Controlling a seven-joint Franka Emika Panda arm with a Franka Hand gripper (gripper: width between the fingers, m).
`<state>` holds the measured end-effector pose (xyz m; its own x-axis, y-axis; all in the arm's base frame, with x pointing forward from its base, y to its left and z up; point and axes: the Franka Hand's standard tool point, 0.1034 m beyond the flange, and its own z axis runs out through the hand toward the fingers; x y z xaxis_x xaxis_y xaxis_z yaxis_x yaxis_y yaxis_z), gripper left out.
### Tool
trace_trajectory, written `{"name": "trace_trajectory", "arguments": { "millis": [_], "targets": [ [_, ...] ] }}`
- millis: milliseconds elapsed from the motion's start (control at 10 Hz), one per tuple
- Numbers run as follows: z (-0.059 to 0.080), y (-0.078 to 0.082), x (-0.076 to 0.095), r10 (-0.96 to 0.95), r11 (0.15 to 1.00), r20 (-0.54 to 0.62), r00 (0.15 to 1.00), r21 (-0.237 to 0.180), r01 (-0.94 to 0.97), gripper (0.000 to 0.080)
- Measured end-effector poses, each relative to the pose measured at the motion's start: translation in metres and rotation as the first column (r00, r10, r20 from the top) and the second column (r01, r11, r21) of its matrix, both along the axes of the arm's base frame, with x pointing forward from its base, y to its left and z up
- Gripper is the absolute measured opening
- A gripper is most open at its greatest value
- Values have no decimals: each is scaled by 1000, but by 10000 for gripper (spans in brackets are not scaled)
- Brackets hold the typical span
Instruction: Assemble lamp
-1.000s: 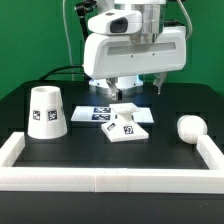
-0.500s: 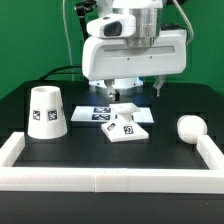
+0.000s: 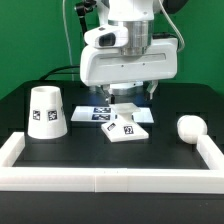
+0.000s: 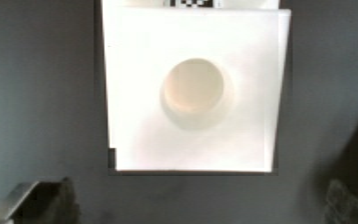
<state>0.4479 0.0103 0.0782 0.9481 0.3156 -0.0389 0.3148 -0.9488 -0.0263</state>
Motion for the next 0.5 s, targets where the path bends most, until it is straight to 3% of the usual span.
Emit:
{"name": "trace_trajectory", "arguments": {
  "millis": [200, 500],
  "targets": [
    [-1, 0, -1, 1, 1000, -1, 1000, 0, -1, 699],
    [-17, -9, -13, 27, 1000, 15, 1000, -1, -27, 699]
  ]
}}
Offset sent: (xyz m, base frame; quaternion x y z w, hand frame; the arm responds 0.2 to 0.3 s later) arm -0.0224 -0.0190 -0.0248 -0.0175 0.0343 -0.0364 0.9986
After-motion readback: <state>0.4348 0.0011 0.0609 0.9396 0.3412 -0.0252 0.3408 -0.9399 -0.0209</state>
